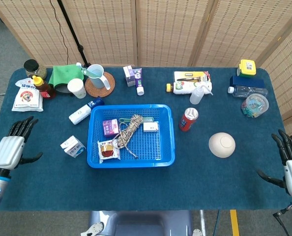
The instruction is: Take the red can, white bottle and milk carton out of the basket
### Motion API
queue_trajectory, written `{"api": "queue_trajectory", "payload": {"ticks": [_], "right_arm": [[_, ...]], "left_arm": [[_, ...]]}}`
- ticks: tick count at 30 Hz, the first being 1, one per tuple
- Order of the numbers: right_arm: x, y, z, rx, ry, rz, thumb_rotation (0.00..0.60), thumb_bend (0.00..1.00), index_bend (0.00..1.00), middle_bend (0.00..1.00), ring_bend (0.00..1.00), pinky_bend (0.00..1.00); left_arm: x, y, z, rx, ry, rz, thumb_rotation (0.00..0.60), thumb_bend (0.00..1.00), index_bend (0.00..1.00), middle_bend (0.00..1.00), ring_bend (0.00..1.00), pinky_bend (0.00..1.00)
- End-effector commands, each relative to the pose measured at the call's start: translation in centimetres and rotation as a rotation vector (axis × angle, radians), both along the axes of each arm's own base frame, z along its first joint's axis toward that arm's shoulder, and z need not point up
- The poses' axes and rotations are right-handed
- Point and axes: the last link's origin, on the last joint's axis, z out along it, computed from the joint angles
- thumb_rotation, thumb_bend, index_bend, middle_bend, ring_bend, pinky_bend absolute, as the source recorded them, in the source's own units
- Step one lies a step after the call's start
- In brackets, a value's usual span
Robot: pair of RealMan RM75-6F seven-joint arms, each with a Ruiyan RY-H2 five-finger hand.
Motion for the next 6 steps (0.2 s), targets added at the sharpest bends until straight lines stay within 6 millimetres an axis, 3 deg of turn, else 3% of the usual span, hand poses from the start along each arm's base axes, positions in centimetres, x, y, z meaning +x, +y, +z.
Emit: {"api": "queue_trajectory", "payload": {"ticks": [1, 5, 6], "right_arm": [[0.0, 0.4, 0.1, 0.008, 0.033, -0.009, 0.6, 0.0, 0.0, 0.0, 0.0, 0.0], [-0.3, 1.2, 0.3, 0.006, 0.197, -0.063, 0.6, 0.0, 0.0, 0.0, 0.0, 0.0], [-0.1, 1.3, 0.3, 0.007, 0.217, -0.076, 0.6, 0.0, 0.0, 0.0, 0.0, 0.0]], "left_arm": [[-1.3, -3.0, 0.7, 0.02, -0.018, 0.061, 0.6, 0.16, 0.0, 0.0, 0.0, 0.0], [-3.0, -6.5, 1.8, 0.072, -0.065, 0.132, 0.6, 0.16, 0.0, 0.0, 0.0, 0.0], [-3.1, -6.6, 2.1, 0.072, -0.062, 0.122, 0.6, 0.16, 0.0, 0.0, 0.0, 0.0]]}}
